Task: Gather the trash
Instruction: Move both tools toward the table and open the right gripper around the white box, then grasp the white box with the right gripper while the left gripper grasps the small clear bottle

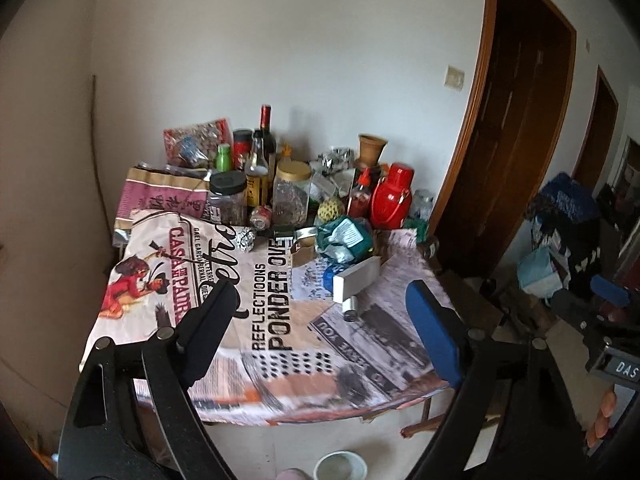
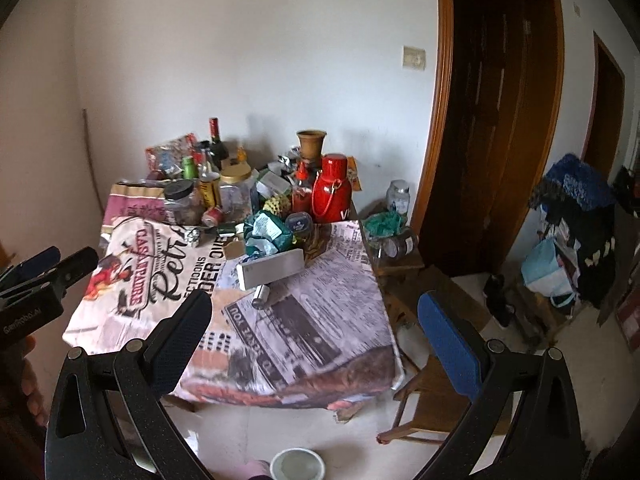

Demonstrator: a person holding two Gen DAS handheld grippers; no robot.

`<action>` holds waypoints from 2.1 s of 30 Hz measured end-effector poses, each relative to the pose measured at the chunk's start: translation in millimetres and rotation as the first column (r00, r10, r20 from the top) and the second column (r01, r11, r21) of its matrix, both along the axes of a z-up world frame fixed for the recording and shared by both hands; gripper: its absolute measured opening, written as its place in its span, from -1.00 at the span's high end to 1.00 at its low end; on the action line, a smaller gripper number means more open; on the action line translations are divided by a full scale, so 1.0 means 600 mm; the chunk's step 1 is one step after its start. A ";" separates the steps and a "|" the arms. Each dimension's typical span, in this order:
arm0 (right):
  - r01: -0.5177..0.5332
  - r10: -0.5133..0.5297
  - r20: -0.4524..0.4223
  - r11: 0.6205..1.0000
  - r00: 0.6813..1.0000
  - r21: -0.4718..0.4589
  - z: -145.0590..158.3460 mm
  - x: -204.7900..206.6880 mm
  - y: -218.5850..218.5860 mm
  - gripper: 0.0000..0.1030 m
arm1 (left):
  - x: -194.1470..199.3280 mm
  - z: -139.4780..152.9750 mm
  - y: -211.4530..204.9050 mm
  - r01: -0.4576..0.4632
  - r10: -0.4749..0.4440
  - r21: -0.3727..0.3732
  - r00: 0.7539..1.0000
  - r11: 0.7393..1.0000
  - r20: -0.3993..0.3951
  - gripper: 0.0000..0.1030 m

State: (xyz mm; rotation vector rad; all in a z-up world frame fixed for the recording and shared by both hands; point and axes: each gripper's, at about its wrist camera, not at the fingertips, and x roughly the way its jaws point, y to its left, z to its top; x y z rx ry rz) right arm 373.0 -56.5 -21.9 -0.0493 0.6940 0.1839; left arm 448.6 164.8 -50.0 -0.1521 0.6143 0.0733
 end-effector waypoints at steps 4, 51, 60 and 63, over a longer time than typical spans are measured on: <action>0.028 -0.027 -0.073 0.999 0.997 0.015 -0.035 0.062 0.034 -0.99 | 0.068 -0.027 0.034 0.029 -0.028 0.016 0.998 0.999 -0.048 -0.69; -0.129 0.184 -0.604 0.983 0.775 0.134 -0.388 0.443 0.062 0.85 | 0.415 -0.317 -0.028 -0.019 -0.034 -0.102 0.869 0.995 -0.493 -0.69; -0.085 0.158 -0.618 0.986 0.770 0.145 -0.386 0.458 0.020 0.46 | 0.446 -0.404 -0.060 0.002 -0.103 -0.173 0.808 0.985 -0.580 -0.25; -0.083 0.166 -0.598 0.983 0.784 0.165 -0.378 0.466 0.014 0.20 | 0.454 -0.425 -0.061 -0.005 -0.122 -0.205 0.788 0.979 -0.604 -0.03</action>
